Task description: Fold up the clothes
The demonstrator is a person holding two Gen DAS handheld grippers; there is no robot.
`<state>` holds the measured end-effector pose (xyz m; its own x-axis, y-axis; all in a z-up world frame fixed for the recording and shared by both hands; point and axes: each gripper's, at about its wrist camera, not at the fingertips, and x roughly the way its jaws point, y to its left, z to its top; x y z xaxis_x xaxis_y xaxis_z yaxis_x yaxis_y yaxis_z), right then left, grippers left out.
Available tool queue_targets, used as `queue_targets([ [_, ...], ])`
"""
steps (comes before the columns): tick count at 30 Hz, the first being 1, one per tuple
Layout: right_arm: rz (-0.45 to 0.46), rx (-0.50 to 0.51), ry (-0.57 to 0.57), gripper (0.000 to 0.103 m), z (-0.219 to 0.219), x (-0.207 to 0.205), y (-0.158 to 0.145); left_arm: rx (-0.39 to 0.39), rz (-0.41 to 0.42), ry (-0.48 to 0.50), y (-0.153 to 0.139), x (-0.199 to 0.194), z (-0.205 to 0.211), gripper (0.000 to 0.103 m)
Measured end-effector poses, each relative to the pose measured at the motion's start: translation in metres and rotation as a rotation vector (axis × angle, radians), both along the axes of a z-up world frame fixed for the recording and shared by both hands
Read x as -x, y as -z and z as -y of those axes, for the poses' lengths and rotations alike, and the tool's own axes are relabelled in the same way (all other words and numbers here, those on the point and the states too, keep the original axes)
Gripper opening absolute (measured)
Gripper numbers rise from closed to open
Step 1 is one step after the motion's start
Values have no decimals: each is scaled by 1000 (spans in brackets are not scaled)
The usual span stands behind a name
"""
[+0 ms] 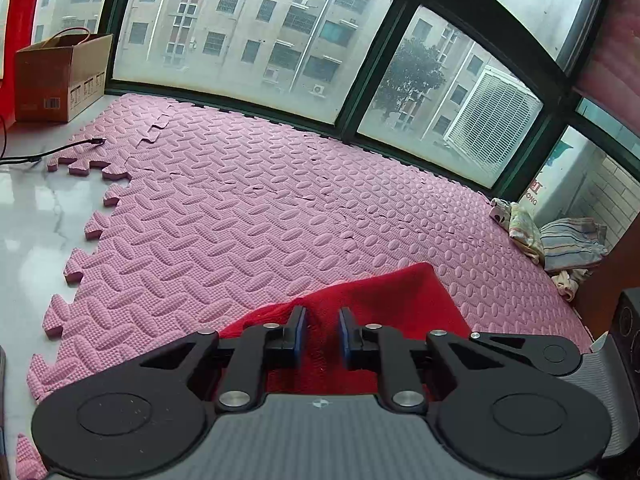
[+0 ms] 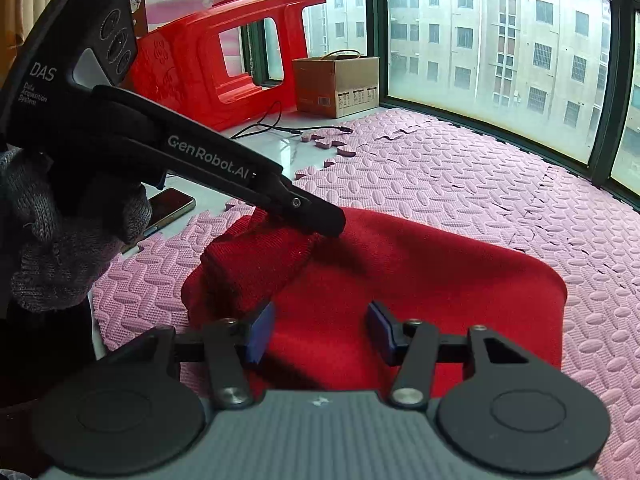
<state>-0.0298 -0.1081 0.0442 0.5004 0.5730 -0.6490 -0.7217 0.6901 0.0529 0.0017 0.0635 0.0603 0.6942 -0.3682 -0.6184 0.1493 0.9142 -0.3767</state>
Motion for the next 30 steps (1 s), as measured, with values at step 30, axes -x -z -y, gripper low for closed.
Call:
queue_targets([
  [30, 45, 65, 114, 39, 73, 28, 1, -29, -3, -73, 16, 10, -11, 7],
])
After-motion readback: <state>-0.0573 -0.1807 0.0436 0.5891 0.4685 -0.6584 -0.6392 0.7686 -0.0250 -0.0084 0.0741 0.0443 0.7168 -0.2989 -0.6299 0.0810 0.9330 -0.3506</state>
